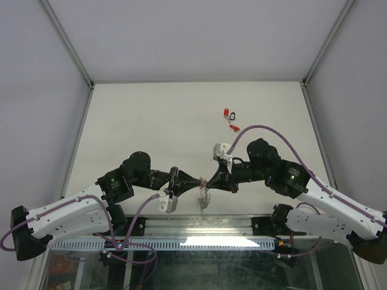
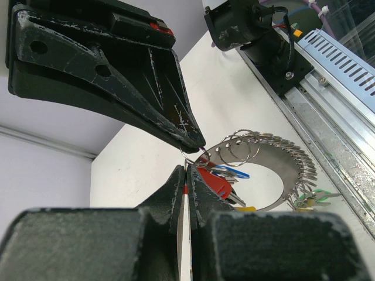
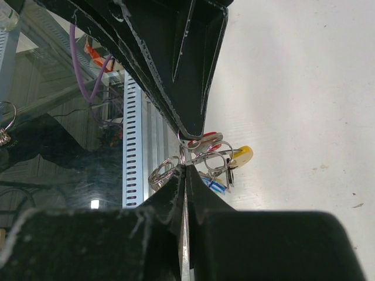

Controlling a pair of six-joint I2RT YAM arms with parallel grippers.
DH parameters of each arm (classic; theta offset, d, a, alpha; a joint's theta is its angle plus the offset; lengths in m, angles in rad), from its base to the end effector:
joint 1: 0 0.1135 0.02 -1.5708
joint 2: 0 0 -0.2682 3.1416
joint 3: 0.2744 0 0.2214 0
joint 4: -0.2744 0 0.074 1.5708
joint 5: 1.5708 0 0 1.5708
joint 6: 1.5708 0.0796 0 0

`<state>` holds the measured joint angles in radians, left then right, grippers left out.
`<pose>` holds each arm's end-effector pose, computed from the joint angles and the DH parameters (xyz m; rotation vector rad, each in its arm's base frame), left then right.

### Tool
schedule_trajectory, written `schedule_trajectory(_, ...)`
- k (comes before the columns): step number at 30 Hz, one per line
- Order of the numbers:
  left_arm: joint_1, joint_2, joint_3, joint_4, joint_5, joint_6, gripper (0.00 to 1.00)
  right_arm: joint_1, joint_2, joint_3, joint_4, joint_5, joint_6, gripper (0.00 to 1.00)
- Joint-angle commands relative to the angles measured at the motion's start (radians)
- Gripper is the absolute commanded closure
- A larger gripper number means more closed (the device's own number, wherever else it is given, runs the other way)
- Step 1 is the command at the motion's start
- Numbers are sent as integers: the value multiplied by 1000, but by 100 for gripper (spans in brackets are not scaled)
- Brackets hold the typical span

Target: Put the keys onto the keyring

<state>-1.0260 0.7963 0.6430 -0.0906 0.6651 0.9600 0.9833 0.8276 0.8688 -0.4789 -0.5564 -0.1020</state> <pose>0.0538 -0.1835 0.2990 1.7196 0.5586 -0.6476 0.0632 0.1708 0.3197 -1.4001 1.5888 1.1036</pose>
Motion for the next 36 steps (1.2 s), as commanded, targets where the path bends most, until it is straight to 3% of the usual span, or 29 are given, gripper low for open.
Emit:
schedule_trajectory(1, 7, -7, 35, 2, 47, 32, 100, -7, -15, 23, 48, 3, 20, 100)
schedule_trajectory(30, 6, -5, 36, 2, 30, 24, 100, -20, -16, 10, 104, 60, 108, 100)
schedule_trajectory(36, 6, -5, 33, 16, 7, 4, 100, -24, -61, -7, 135, 128, 135, 100)
